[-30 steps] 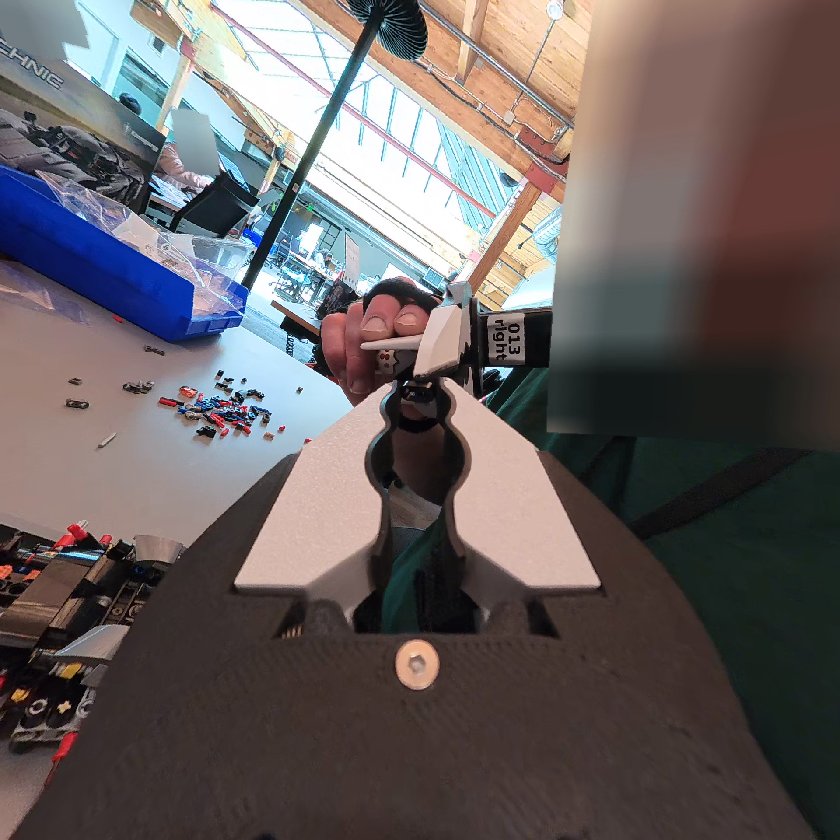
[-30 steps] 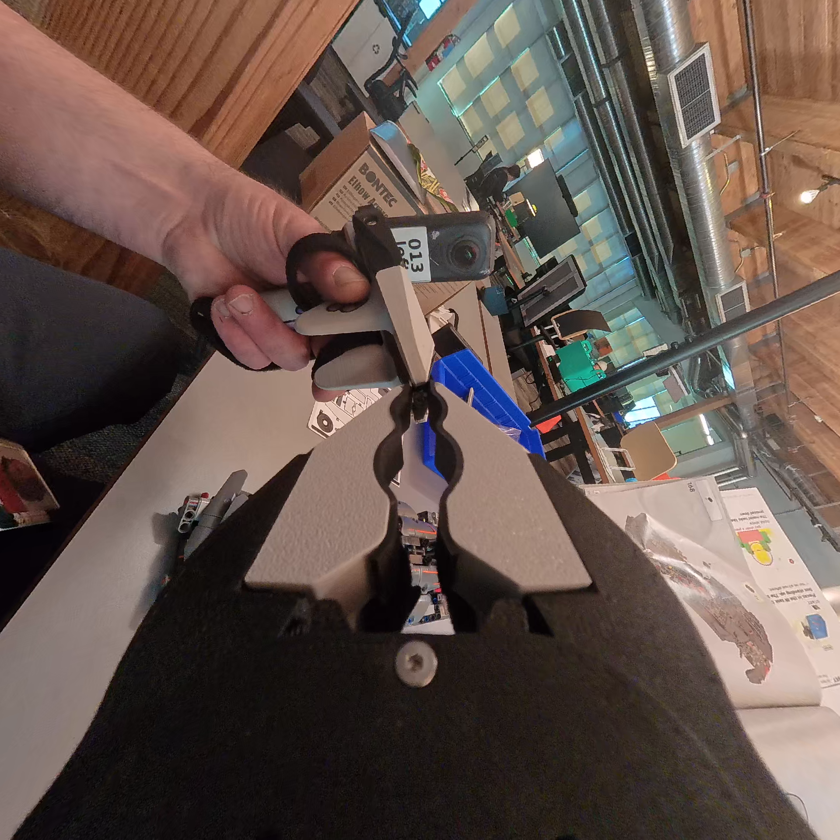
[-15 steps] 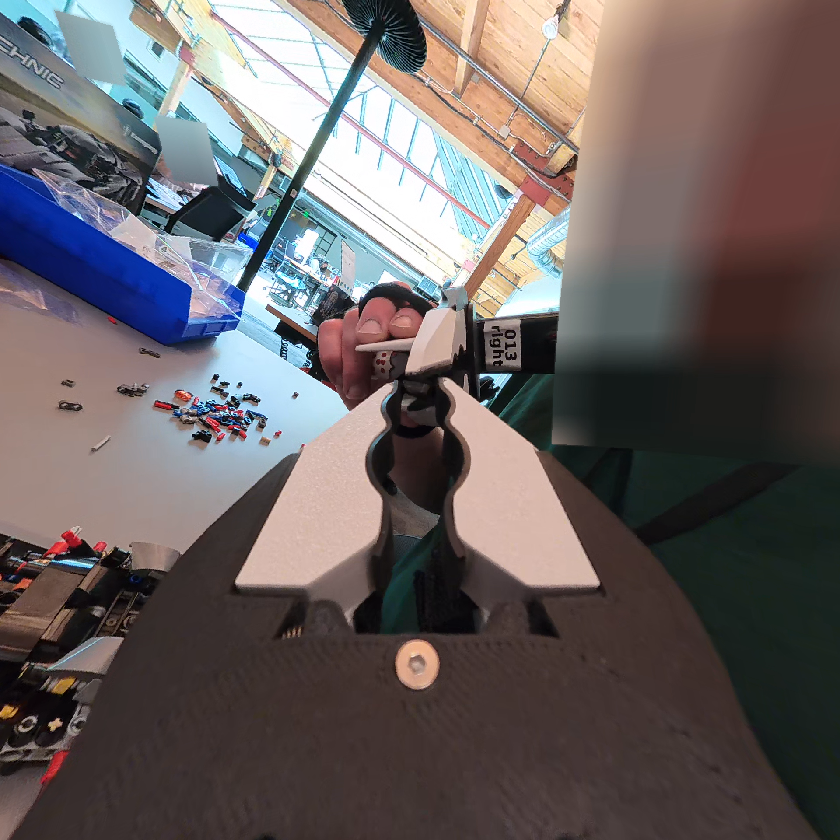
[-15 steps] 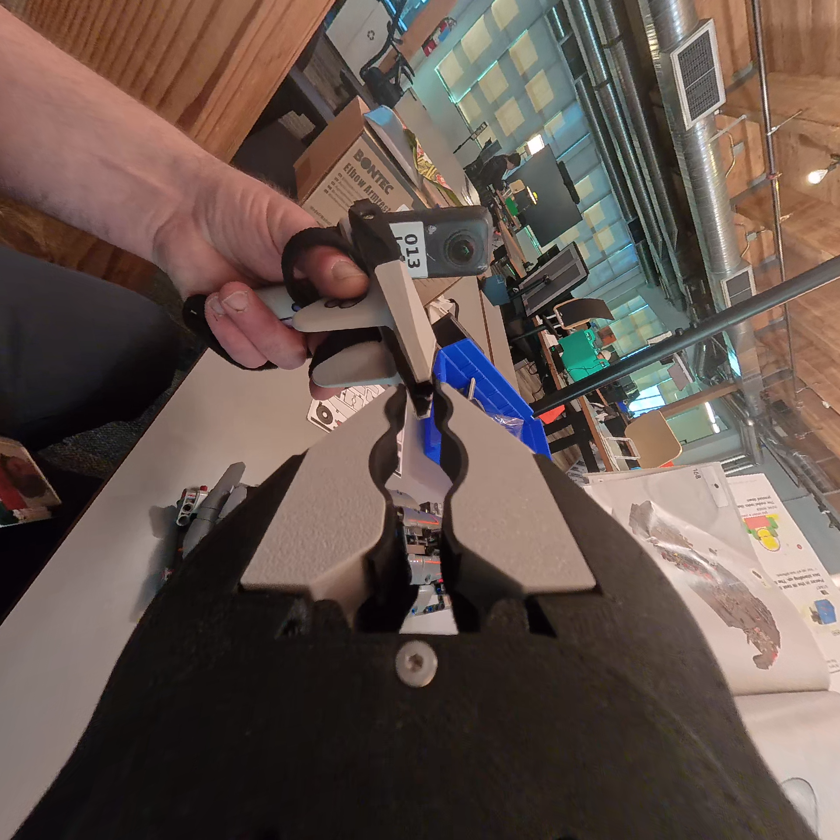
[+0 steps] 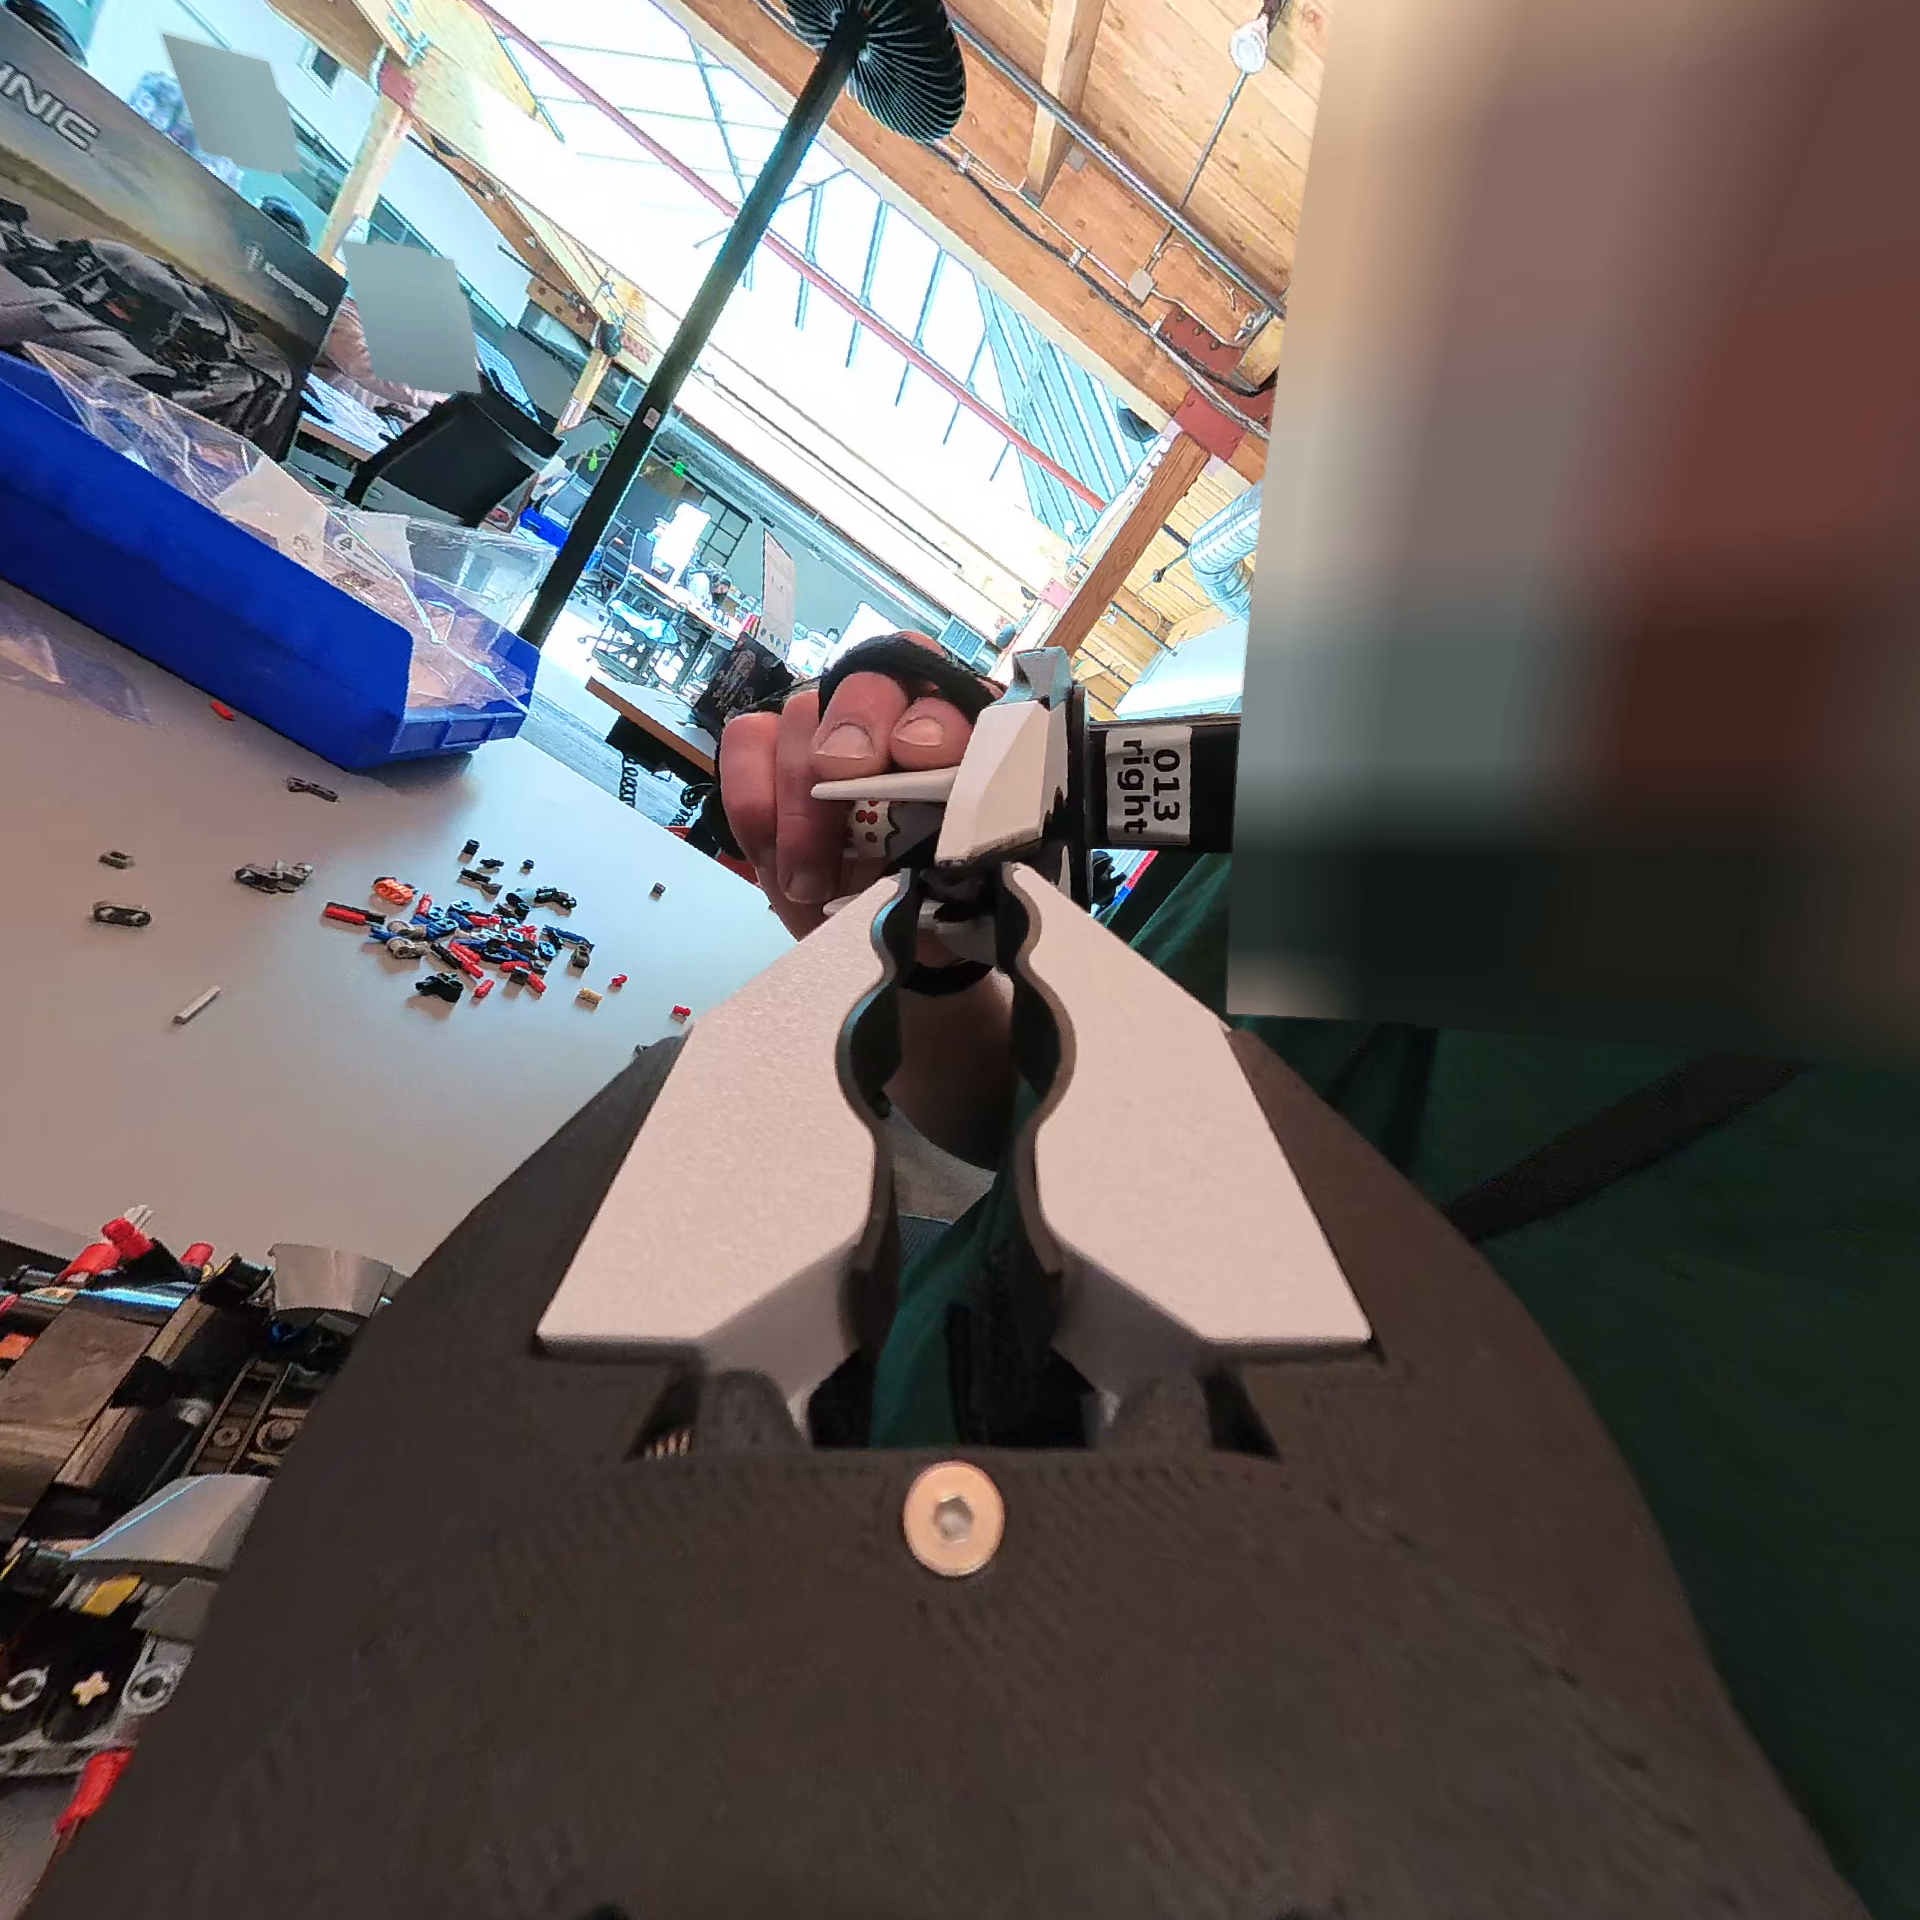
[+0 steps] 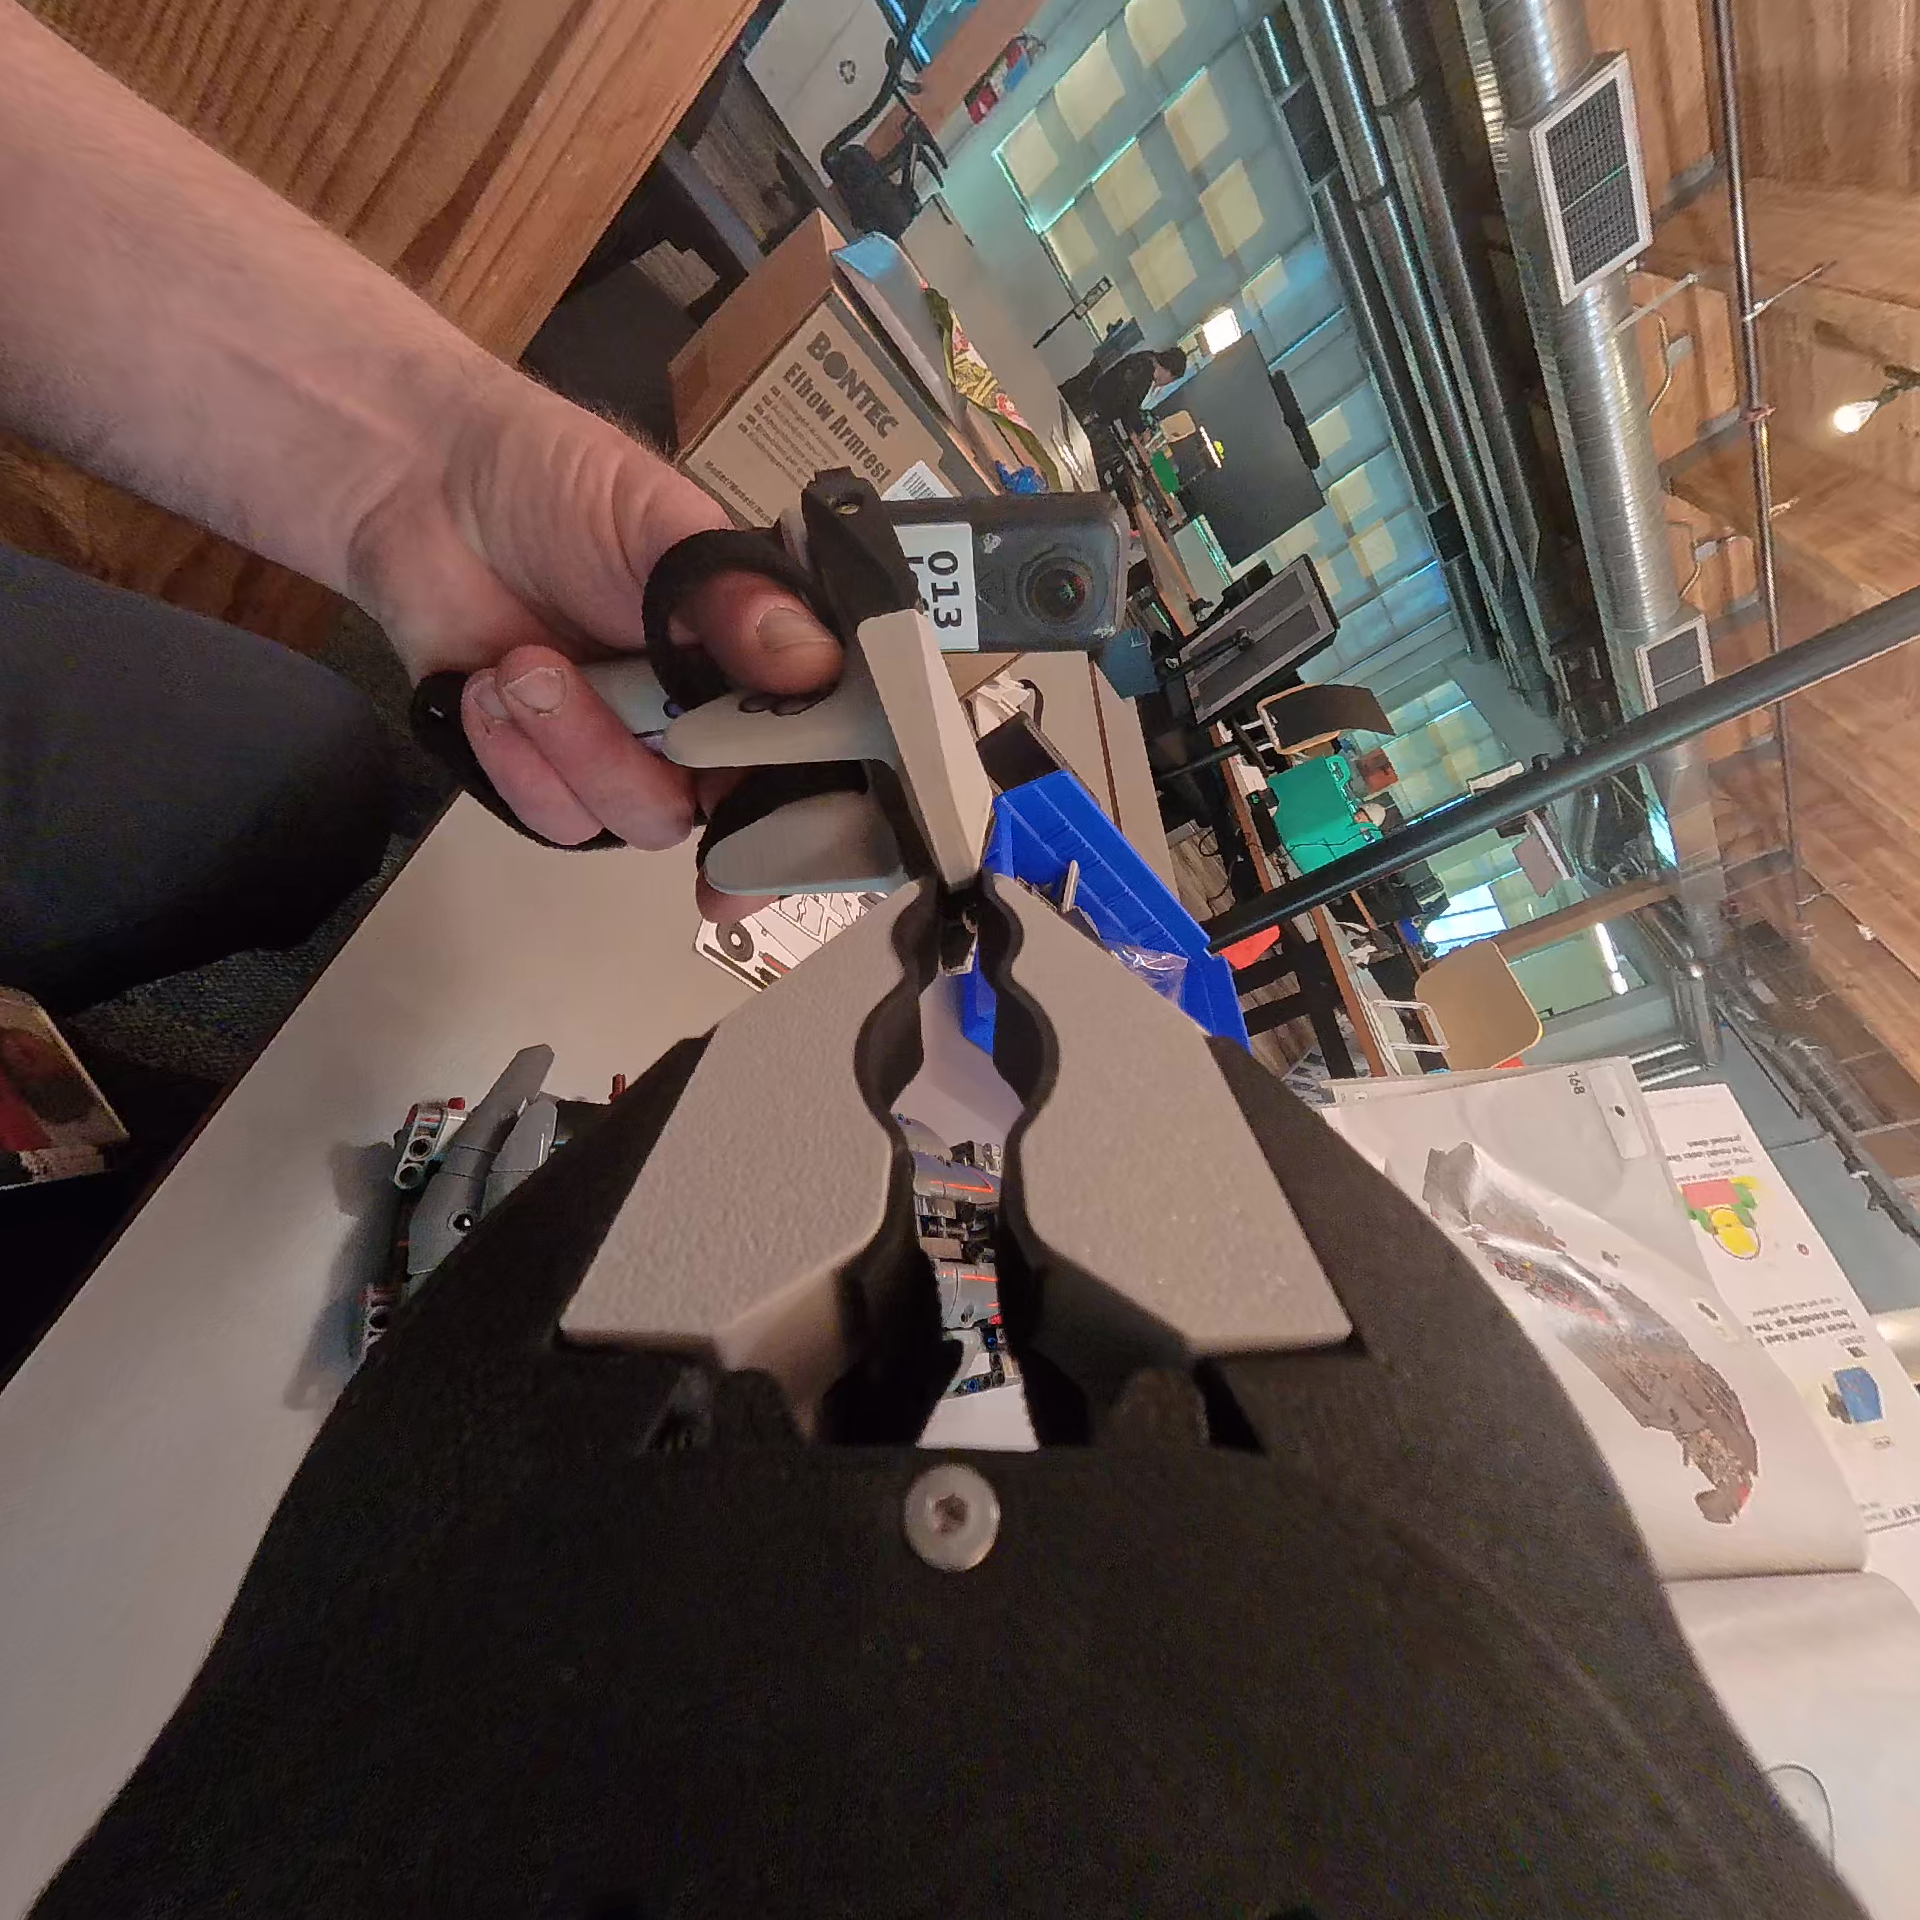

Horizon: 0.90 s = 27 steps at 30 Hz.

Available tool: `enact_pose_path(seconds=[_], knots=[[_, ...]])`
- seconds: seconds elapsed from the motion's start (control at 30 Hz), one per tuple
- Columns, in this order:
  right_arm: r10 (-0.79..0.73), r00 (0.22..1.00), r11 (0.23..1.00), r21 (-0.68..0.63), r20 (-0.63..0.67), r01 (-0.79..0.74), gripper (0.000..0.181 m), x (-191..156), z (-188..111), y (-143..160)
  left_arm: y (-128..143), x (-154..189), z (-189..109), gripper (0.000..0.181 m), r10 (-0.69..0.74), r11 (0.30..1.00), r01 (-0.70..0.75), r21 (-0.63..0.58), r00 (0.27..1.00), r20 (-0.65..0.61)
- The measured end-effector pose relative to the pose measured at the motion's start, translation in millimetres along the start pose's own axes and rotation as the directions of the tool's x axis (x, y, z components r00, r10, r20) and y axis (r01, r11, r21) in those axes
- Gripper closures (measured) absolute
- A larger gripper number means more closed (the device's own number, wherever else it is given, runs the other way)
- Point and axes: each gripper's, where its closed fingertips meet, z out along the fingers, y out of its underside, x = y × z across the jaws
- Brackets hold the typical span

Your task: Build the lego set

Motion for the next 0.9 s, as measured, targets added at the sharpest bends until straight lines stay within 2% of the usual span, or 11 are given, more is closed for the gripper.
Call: enact_pose_path(seconds=[0.23,0.33,0.5,0.57,0.67,0.73,0.83,0.9], knots=[[0.071,0.997,0.997,0.015,0.004,-0.071,0.172,3.2,-2.7,2.5,-1.7,-1.3,-0.2,0.169,0.003,1.000,-0.003,0.009,1.000,0.000],[0.056,0.998,0.998,-0.002,-0.014,-0.056,0.172,3.9,-6.0,6.3,-5.1,-1.5,-0.3,0.169,-0.003,0.999,0.003,0.037,1.000,-0.018],[0.045,0.998,0.999,-0.017,-0.045,-0.046,0.176,2.8,-8.9,8.3,-0.6,-6.5,7.6,0.169,-0.013,1.000,0.014,0.019,1.000,-0.026],[0.092,0.993,0.995,-0.029,-0.069,-0.094,0.169,4.2,-14.5,14.3,2.3,-13.5,10.4,0.169,-0.004,1.000,0.004,-0.001,1.000,0.004],[0.186,0.971,0.978,-0.072,-0.152,-0.198,0.174,3.3,-34.2,31.3,14.4,-32.7,20.2,0.169,0.039,0.993,-0.030,-0.111,0.996,0.084],[0.228,0.947,0.959,-0.114,-0.226,-0.258,0.175,1.3,-53.6,47.1,26.5,-48.1,34.2,0.169,0.077,0.972,-0.046,-0.231,0.989,0.125],[0.300,0.894,0.908,-0.187,-0.333,-0.375,0.176,-3.3,-86.4,79.3,39.0,-75.2,56.8,0.169,0.173,0.911,-0.091,-0.403,0.970,0.171],[0.344,0.849,0.863,-0.221,-0.402,-0.454,0.177,-8.4,-107.9,100.1,47.5,-96.3,70.8,0.169,0.278,0.837,-0.143,-0.528,0.943,0.185]])
